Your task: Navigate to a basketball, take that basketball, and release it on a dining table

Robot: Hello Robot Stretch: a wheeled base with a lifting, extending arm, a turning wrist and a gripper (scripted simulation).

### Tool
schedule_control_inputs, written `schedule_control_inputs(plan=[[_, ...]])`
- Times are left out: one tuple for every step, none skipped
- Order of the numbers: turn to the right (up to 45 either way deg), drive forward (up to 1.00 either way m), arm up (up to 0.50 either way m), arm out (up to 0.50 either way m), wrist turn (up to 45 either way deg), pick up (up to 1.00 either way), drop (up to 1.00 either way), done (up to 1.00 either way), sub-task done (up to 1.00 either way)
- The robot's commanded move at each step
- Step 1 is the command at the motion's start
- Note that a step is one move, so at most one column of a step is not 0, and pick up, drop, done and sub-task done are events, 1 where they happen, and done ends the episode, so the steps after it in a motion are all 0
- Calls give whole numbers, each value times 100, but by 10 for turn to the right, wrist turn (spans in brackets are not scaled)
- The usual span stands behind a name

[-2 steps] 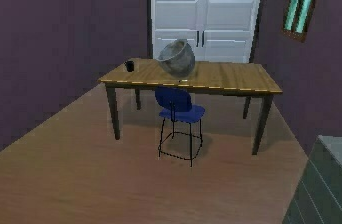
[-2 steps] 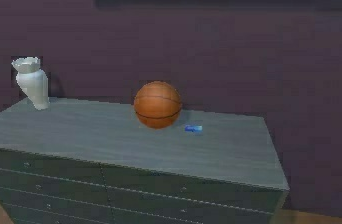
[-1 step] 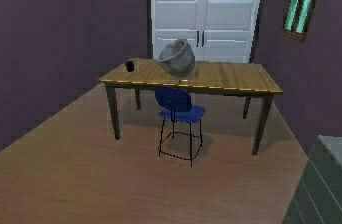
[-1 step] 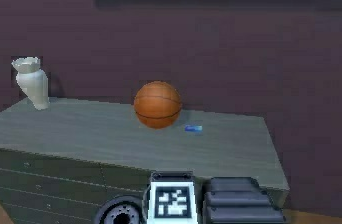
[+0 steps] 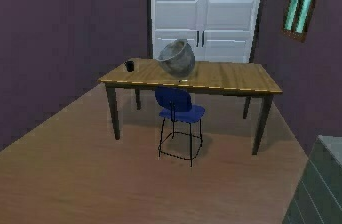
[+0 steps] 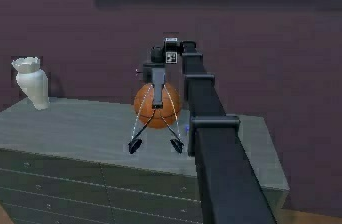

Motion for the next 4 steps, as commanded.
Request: schedule_control_inputs(plan=[[0,0,0,0,450,0,0,0,0],[0,0,0,0,450,0,0,0,0],[0,0,0,0,450,0,0,0,0],[0,0,0,0,360,0,0,0,0]])
